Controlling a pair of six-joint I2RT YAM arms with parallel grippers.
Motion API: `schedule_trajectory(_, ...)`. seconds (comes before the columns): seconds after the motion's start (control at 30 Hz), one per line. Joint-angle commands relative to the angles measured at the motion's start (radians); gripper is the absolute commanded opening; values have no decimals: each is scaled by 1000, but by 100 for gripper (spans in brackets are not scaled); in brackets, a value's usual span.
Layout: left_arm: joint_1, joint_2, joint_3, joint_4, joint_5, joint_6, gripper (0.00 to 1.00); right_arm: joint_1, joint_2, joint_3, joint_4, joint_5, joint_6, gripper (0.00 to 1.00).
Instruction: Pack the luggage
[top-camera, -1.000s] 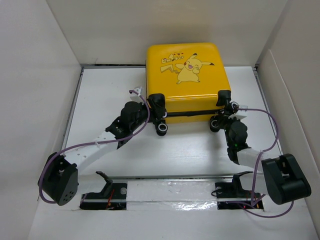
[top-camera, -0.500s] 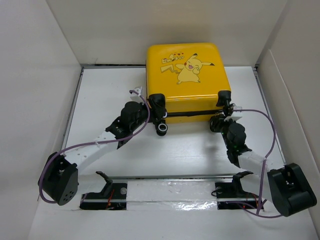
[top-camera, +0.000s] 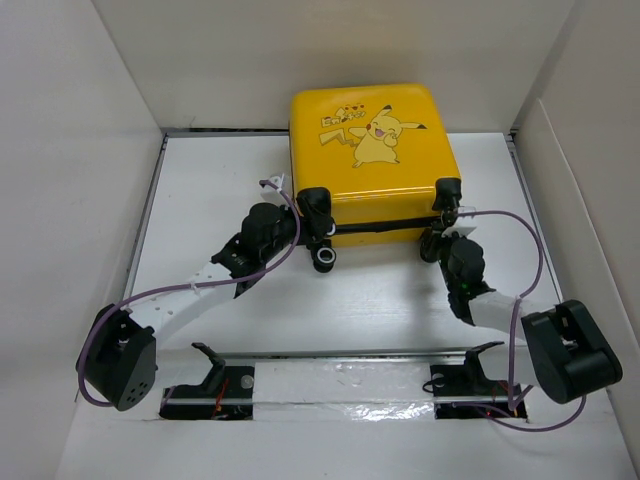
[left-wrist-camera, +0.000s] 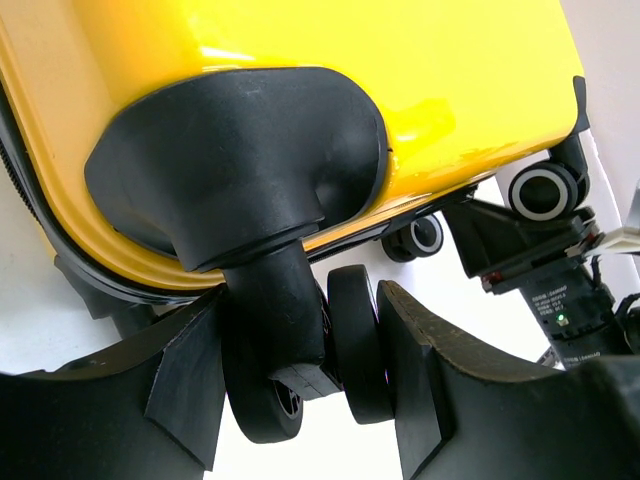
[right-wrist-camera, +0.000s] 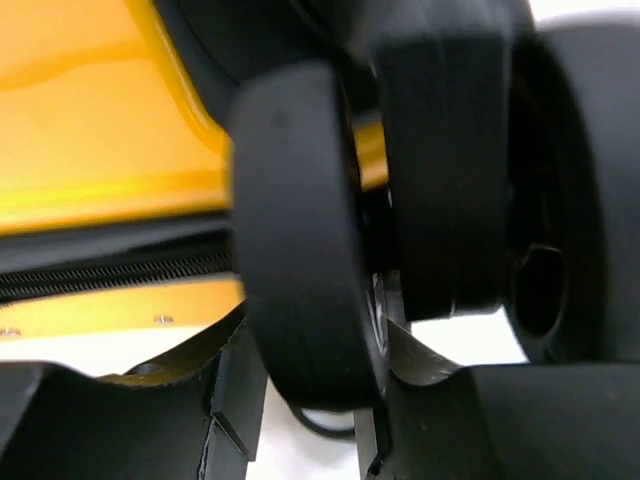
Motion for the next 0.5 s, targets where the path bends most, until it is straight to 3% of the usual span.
schedule_trajectory(0.0, -30, -62, 48, 223, 153, 92, 0, 3, 45, 64, 229, -18, -59, 38)
schedule_trajectory(0.23, -30, -55, 40, 224, 151, 92, 0, 3, 140, 53, 437, -22, -66, 25)
schedule_trajectory(0.47, -30, -44, 20, 233, 148, 90, 0, 3, 225, 53, 600, -22, -51, 3)
